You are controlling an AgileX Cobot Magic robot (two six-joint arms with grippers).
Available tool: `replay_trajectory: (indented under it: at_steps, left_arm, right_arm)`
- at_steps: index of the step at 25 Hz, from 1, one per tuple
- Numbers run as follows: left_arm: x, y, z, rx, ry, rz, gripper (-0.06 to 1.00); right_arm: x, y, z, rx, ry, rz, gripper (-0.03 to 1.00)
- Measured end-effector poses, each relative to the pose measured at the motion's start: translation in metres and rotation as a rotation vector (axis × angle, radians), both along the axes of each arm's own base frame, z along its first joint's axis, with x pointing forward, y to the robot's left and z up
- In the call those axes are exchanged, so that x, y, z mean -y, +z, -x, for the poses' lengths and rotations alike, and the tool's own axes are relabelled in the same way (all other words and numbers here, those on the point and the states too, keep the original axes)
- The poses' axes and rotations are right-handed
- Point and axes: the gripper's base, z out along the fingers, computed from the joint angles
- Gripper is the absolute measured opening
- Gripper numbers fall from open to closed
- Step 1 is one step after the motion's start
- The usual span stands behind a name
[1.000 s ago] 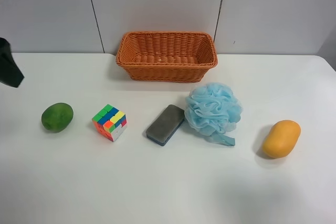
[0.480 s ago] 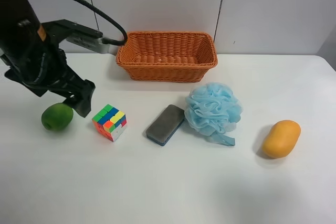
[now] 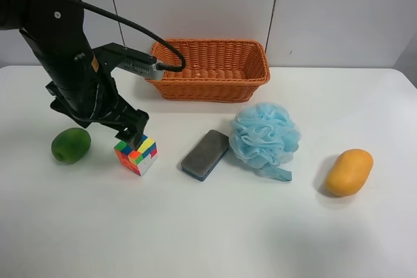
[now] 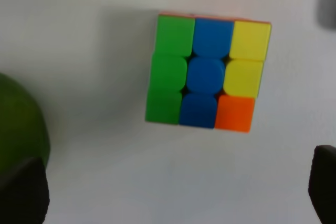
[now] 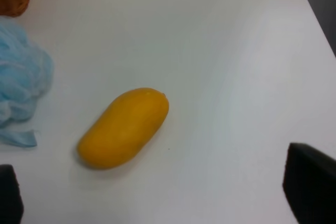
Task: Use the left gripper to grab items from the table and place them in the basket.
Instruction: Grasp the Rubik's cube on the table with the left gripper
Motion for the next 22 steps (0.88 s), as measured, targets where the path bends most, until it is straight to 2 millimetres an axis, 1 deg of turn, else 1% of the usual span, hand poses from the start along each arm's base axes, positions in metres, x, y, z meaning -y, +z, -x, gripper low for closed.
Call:
replay_trajectory:
  at_steps: [11,22]
  left_arm:
    - [0.01,-0.029,-0.013,0.0,-0.004,0.023,0.99]
    - [0.015,-0.07,-0.021,-0.052,-0.011,-0.005,0.99]
  right_arm:
    - [0.0,0.0,0.0,0.0,0.0,0.0,0.99]
    - [0.0,0.0,0.0,0.0,0.0,0.0,0.99]
